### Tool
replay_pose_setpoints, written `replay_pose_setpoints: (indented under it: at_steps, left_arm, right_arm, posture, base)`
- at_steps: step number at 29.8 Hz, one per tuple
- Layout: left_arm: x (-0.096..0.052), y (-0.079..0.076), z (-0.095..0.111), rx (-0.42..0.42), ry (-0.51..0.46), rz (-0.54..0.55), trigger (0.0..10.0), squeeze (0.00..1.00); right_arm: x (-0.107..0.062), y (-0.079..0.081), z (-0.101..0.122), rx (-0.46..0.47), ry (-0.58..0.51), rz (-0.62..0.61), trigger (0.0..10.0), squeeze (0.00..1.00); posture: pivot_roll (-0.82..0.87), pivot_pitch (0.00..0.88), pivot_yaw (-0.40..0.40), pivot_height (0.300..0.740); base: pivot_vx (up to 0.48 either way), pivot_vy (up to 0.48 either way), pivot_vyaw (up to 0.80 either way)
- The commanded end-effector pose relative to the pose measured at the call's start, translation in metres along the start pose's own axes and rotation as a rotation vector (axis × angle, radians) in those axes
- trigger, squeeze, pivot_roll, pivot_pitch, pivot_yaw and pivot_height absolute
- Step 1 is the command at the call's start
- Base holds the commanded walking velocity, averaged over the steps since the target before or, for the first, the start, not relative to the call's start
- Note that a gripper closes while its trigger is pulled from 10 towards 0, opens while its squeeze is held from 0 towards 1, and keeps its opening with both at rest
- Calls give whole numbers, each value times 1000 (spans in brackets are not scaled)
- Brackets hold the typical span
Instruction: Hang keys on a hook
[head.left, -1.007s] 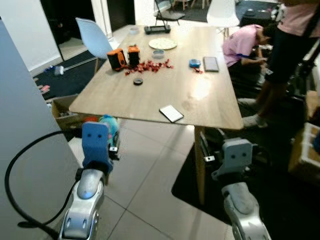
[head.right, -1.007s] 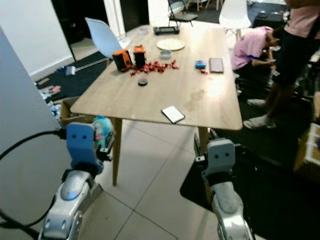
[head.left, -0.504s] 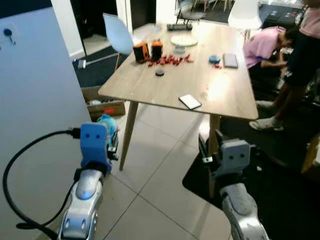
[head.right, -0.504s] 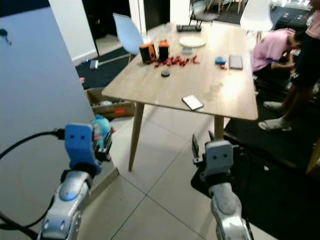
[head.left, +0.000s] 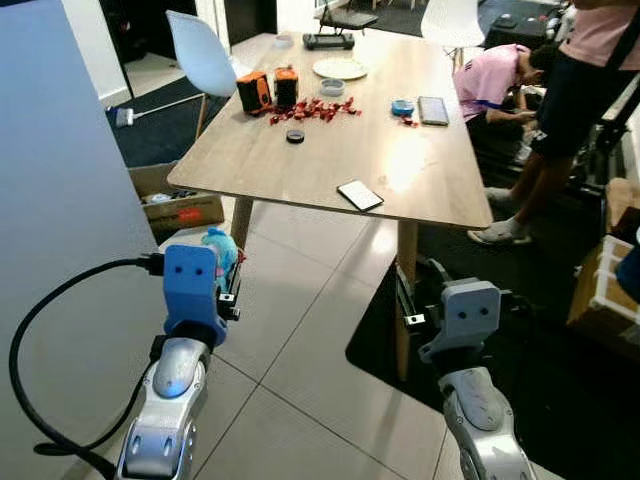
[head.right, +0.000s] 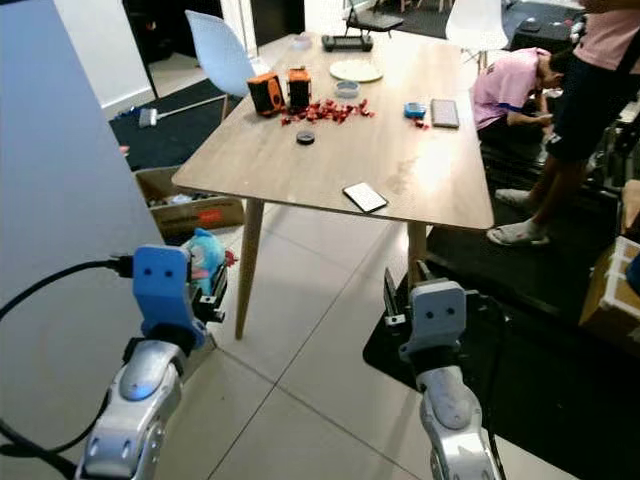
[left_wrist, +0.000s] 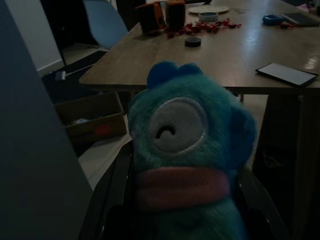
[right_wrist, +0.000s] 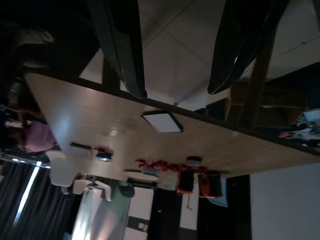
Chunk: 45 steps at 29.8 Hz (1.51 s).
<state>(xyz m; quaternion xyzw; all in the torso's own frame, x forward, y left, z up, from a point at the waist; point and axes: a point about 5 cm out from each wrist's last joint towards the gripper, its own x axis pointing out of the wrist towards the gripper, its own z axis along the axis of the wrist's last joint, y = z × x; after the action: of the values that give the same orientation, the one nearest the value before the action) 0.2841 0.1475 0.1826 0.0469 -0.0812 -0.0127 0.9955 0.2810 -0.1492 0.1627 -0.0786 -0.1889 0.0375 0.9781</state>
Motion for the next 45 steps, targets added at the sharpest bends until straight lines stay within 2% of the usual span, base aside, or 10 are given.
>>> replay_pose_setpoints:
  at_steps: [1,45]
  left_arm:
    - [-2,3,-2,13,10,7,10000,0]
    - [-2,2,-4,12,18,5,10000,0]
  right_arm:
    - [-2,1,-2,3,17,8,10000,0]
    - [0,2,-3,3,16,21,10000,0]
  posture:
    - [95,153,8,740]
    - [98,145,5,740]
  base:
    - [0,0,800]
    - [0,0,800]
